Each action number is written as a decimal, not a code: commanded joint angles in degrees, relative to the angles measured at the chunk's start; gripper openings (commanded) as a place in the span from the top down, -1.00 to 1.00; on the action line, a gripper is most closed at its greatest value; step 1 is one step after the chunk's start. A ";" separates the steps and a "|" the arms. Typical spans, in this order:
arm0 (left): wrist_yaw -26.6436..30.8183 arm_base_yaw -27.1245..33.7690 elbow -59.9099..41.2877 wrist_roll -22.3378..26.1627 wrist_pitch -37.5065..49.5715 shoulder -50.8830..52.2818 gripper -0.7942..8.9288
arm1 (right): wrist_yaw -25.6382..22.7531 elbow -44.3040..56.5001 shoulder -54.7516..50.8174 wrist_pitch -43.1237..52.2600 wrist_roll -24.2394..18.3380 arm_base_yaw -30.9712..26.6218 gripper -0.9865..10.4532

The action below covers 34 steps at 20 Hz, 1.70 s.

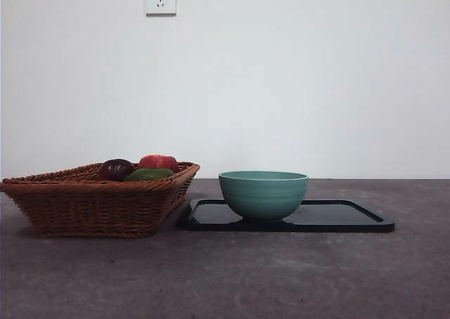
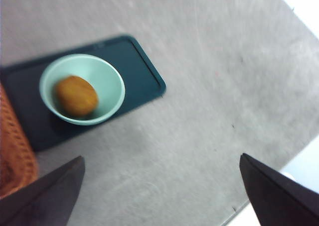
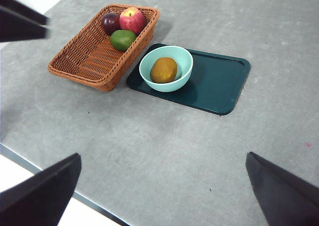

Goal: Pick up the wifruite, put it on the bowl, pick up the plate, put it on desk

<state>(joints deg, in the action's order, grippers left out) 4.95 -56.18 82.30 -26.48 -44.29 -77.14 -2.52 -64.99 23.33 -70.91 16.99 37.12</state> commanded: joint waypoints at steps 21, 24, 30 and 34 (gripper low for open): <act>-1.57 11.28 46.51 7.93 -25.16 -50.97 -0.19 | 0.15 -0.46 0.11 0.11 0.74 0.52 -0.20; -1.57 12.09 46.56 8.09 -24.02 -53.81 -0.19 | 0.13 -0.46 0.11 -0.33 0.59 0.52 -0.20; -1.55 12.50 46.56 11.91 -21.79 -57.55 -0.19 | 0.13 -0.46 0.11 -0.81 0.59 0.52 -0.20; -1.51 12.50 46.56 13.20 -21.53 -59.30 -0.19 | 0.13 -0.46 0.11 -1.18 0.59 0.52 -0.20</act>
<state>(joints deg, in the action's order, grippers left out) 3.22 -43.20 127.09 -14.39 -66.15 -134.89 -2.52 -64.99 23.33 -72.60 16.99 37.12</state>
